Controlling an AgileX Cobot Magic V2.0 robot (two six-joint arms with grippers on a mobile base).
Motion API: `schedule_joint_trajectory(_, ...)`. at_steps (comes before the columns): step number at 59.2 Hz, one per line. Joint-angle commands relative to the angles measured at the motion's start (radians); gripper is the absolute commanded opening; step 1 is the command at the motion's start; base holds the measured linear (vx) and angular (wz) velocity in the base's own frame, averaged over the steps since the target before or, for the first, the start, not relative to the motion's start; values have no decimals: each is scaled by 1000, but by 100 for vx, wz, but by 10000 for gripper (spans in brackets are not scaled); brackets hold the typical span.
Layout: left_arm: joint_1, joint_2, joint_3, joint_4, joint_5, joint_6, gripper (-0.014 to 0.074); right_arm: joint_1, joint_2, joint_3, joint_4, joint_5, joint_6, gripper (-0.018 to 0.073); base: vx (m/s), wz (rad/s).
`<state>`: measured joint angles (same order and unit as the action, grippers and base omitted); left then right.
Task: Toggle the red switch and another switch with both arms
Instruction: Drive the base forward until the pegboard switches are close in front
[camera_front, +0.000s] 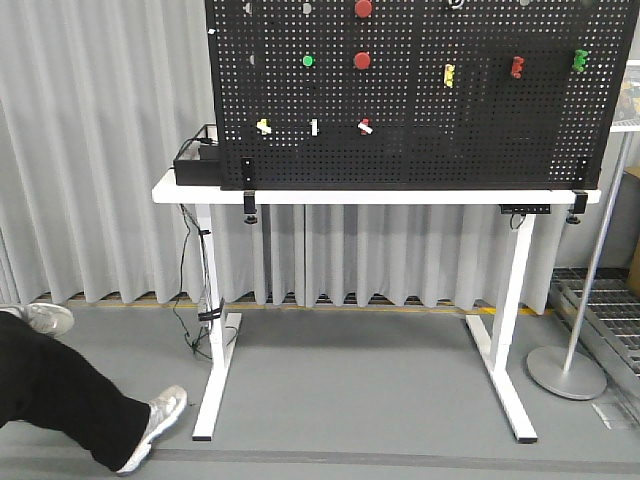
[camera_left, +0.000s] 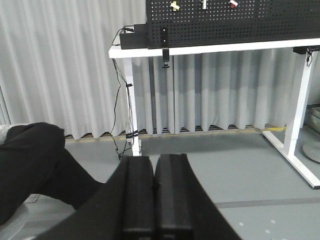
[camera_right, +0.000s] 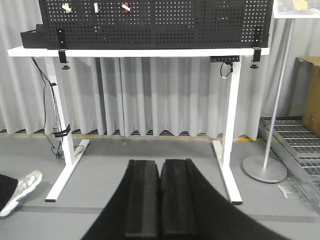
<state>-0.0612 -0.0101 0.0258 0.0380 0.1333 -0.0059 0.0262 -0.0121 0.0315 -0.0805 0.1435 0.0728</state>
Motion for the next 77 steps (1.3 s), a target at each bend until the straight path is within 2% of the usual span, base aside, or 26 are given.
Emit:
schedule_joint_trajectory(1,0,-9,19,-7,-75,-3,2,-7,-7,5,-5,-80,-9,-6,0,0)
schedule_joint_trajectory(44,0,-9,19,-7,-75,-3,2,-7,-7,5,-5,-80,-9,-6,1,0)
schedule_joint_trajectory(77,1,-9,19,-7,-75,-3,2,-7,-7,5,-5,-80,-9,-6,16,5)
